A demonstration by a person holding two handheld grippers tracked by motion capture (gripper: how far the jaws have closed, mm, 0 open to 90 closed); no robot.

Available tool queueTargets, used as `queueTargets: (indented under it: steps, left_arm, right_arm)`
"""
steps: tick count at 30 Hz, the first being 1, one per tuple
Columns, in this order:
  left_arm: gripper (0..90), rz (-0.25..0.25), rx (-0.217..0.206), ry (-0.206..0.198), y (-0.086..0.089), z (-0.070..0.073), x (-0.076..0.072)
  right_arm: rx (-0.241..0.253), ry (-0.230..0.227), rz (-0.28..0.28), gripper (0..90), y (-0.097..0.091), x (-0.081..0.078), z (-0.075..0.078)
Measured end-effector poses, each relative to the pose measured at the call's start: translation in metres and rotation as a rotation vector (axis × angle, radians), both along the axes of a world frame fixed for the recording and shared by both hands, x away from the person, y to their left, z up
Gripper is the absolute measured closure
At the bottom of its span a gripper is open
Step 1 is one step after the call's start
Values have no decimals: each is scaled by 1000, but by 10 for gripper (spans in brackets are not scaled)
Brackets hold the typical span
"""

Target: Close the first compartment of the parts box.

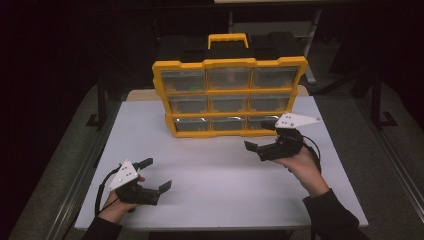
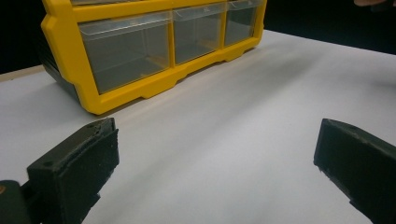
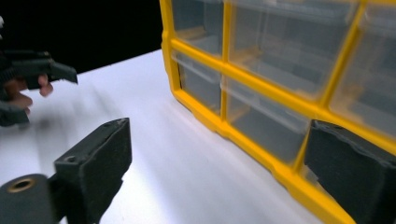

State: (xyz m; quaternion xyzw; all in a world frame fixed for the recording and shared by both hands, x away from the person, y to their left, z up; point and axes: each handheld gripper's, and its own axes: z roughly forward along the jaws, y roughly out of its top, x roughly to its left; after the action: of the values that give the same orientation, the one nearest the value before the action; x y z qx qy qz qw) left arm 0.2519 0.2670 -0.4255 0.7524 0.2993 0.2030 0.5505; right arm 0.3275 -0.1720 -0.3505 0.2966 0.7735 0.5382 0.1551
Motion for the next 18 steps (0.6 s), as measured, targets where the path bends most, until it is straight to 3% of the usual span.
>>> queueTargets:
  steps: [11,18]
  left_arm:
    - [0,-5,8,4,-1,0,-1]
    - [0,-8,11,4,-1,0,0]
  right_arm:
    - [-11,22,-76,33,-26,-27,-37]
    - [-4,33,-110,25,-43,-42,-51]
